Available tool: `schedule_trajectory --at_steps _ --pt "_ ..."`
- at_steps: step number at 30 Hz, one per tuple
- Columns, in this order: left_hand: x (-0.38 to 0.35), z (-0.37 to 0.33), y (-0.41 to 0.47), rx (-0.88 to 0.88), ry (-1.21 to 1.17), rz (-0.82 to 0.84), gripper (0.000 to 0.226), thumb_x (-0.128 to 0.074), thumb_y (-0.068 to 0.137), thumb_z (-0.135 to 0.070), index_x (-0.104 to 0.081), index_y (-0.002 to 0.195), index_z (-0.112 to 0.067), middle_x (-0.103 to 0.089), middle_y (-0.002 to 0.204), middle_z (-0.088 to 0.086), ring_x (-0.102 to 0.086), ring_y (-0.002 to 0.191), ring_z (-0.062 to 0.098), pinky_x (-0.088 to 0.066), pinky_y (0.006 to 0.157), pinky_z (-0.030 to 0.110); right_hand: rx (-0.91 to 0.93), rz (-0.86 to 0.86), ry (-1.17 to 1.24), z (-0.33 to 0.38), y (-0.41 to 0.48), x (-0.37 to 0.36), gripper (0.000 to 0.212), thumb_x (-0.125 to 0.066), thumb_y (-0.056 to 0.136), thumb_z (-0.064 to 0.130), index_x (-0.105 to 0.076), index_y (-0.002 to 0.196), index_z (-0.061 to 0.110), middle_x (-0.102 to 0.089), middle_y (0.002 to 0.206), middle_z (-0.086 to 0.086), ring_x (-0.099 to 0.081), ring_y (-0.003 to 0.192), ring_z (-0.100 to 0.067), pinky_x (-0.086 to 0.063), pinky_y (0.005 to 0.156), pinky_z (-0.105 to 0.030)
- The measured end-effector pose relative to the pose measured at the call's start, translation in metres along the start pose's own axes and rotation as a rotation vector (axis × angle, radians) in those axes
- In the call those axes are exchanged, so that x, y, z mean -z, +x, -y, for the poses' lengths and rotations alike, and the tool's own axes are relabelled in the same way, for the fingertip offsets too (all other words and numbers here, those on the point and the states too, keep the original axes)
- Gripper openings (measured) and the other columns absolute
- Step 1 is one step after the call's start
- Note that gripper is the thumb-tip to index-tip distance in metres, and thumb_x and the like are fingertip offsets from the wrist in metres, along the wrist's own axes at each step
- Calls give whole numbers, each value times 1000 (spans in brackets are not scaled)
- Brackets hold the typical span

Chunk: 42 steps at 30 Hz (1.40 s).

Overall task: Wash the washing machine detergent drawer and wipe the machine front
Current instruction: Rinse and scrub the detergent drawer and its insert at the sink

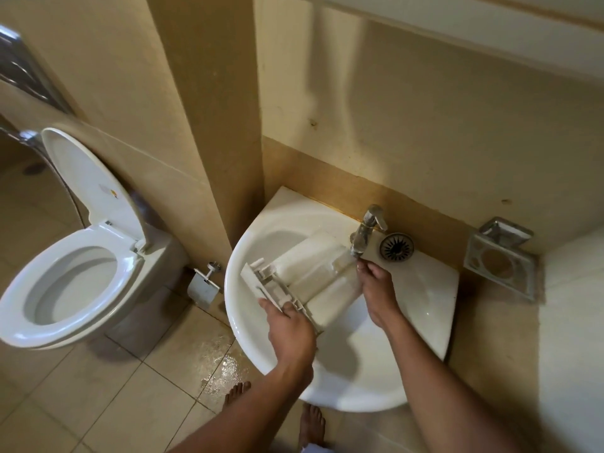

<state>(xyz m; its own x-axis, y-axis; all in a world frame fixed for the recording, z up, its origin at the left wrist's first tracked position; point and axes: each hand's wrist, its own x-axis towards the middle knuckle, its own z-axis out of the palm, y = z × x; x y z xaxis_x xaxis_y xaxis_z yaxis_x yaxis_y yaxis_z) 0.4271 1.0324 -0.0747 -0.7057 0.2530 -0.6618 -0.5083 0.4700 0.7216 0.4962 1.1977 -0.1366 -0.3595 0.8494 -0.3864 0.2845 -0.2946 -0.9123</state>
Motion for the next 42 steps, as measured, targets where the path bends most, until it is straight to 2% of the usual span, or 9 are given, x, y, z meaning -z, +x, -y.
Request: schedule_trajectory --at_steps 5,8,11,14,18,25,31,39,42 --pt "-11 12 -5 114 -70 37 70 -31 105 -25 15 158 -26 -57 100 -2 -66 96 31 -58 86 56 -24 -65 186 17 15 -7 16 -72 76 9 -78 84 21 -75 90 1 -63 89 -18 -50 83 -37" --pt "-10 18 0 118 -69 54 59 -34 103 -23 -9 156 -17 -51 123 4 -67 98 30 -60 78 57 35 -311 67 4 -2 -18 15 -69 89 15 -73 104 13 -74 107 -8 -66 95 -19 -48 80 -30" --pt "-3 21 -7 168 -141 125 29 -40 98 -10 -51 124 -2 -65 111 17 -72 89 31 -63 68 51 -18 -356 -21 -11 -23 -27 53 -61 97 31 -45 146 14 -54 141 -12 -54 127 -26 -45 97 -31" --pt "12 14 -11 244 -248 217 22 -48 92 1 -65 102 11 -73 92 29 -74 83 41 -64 65 44 -190 -418 120 -13 -30 -27 69 -64 93 46 -38 147 12 -51 142 -15 -53 126 -29 -45 97 -34" --pt "28 1 -7 253 -250 301 11 -52 92 10 -62 97 14 -67 65 17 -68 55 29 -63 59 37 -270 -154 98 -25 -41 -26 62 -69 87 52 -48 133 17 -62 124 -2 -61 110 -24 -51 97 -42" --pt "67 1 5 359 -101 600 18 -58 90 12 -64 107 11 -65 98 24 -64 86 38 -61 78 50 -292 115 178 -33 -32 3 48 -82 78 28 -64 120 15 -77 104 -8 -74 96 -29 -60 83 -48" --pt "86 19 42 365 -213 271 25 -43 89 15 -60 104 22 -66 91 30 -66 82 43 -63 59 39 -301 245 223 -39 -33 9 50 -78 82 28 -60 127 17 -74 115 -9 -70 107 -31 -55 93 -55" --pt "107 13 35 176 557 599 17 -72 81 4 -69 97 8 -77 82 21 -73 69 25 -64 66 33 -340 476 144 -23 -19 38 54 -73 83 23 -57 134 17 -68 127 -12 -65 117 -32 -54 96 -49" --pt "107 15 40 -57 893 587 54 -89 67 -12 -65 116 -7 -74 94 6 -73 83 16 -63 69 27 -316 599 43 -7 -7 37 67 -85 76 26 -55 135 17 -67 128 -13 -65 117 -33 -51 99 -54"
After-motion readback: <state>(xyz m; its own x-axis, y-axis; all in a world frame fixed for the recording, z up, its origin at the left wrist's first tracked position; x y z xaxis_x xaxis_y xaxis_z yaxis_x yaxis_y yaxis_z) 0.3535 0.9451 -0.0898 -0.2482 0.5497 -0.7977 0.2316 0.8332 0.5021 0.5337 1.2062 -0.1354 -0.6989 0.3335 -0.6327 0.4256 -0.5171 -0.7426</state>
